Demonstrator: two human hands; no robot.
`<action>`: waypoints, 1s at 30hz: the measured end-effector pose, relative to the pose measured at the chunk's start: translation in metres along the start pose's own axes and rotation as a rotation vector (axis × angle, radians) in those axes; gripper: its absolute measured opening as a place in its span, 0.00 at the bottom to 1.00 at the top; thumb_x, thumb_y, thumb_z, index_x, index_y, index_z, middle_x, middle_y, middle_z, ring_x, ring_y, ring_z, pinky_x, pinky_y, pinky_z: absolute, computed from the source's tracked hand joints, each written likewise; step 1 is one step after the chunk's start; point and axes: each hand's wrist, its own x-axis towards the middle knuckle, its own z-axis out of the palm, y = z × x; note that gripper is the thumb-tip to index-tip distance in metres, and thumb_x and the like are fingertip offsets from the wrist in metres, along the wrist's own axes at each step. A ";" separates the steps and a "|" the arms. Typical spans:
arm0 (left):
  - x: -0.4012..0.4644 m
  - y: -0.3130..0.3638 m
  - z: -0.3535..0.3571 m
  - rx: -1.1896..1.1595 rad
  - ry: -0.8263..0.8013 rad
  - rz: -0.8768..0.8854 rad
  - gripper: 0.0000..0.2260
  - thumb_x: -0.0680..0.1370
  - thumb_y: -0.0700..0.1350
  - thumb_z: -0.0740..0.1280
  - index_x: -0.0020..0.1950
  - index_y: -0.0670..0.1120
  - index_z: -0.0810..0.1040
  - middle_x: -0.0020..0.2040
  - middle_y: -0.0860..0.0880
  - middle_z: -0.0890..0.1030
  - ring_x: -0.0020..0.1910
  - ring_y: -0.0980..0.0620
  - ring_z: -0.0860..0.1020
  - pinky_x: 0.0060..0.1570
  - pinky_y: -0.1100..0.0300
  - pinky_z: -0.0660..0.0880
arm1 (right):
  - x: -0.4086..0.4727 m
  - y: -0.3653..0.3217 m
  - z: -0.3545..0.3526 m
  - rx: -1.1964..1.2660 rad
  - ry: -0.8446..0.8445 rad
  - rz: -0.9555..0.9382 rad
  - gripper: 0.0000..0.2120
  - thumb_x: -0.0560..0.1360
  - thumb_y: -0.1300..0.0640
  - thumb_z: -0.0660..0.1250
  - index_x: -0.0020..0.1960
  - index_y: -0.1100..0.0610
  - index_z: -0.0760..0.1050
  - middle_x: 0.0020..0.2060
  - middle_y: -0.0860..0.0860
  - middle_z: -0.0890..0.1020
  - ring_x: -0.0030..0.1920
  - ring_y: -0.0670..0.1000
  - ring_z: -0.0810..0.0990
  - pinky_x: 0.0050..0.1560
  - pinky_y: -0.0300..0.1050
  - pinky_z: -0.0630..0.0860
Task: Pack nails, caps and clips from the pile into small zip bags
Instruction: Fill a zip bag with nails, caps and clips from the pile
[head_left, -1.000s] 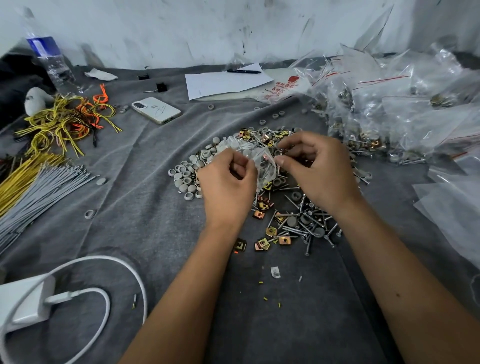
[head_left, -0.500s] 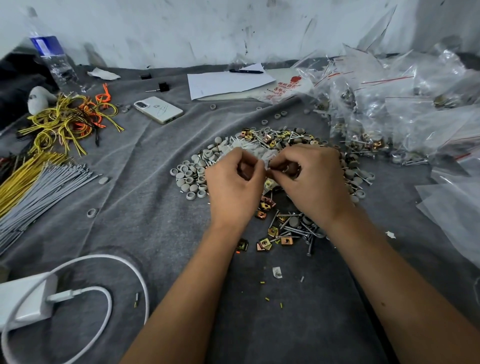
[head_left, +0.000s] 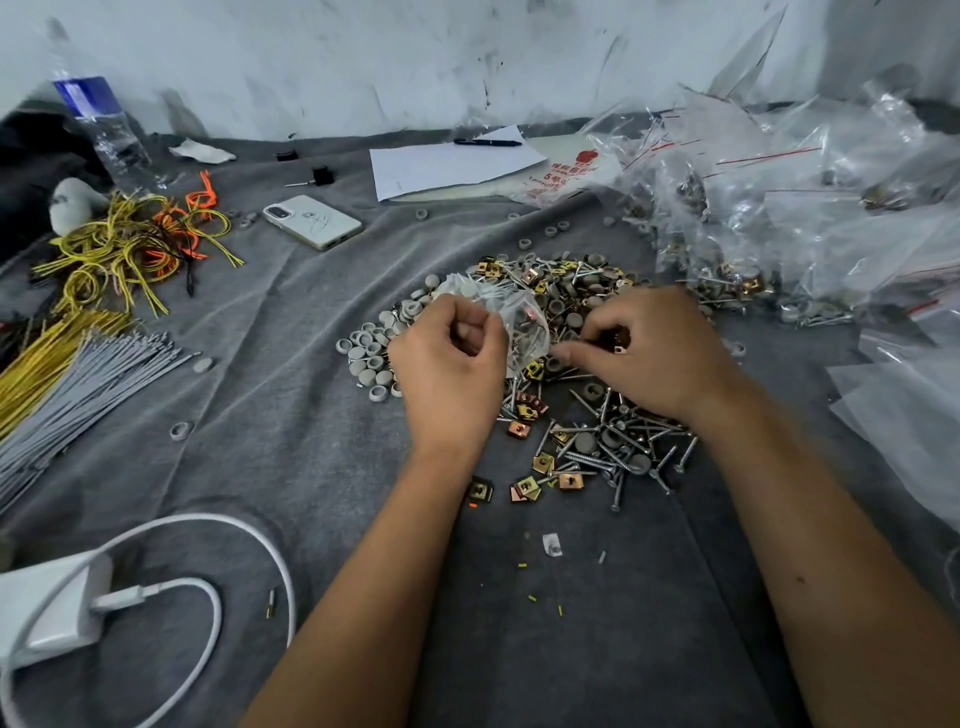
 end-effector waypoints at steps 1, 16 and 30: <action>0.000 0.000 0.000 0.002 -0.003 0.003 0.08 0.76 0.38 0.73 0.39 0.47 0.80 0.30 0.54 0.77 0.28 0.58 0.74 0.29 0.63 0.72 | -0.001 0.001 -0.001 -0.037 -0.068 0.032 0.16 0.71 0.38 0.75 0.39 0.50 0.84 0.36 0.45 0.81 0.40 0.48 0.80 0.43 0.45 0.76; 0.000 -0.001 0.000 -0.013 -0.028 -0.015 0.09 0.76 0.38 0.73 0.38 0.47 0.79 0.30 0.56 0.76 0.29 0.59 0.73 0.29 0.66 0.71 | -0.001 -0.016 0.006 -0.315 -0.375 -0.003 0.07 0.79 0.48 0.70 0.48 0.52 0.80 0.48 0.48 0.78 0.53 0.50 0.76 0.55 0.51 0.78; -0.001 -0.001 0.001 0.000 -0.043 -0.024 0.07 0.76 0.39 0.74 0.39 0.47 0.80 0.30 0.53 0.78 0.28 0.58 0.74 0.29 0.63 0.73 | -0.002 -0.024 0.014 0.513 0.288 -0.004 0.06 0.77 0.62 0.73 0.53 0.56 0.85 0.40 0.45 0.85 0.34 0.43 0.83 0.34 0.34 0.78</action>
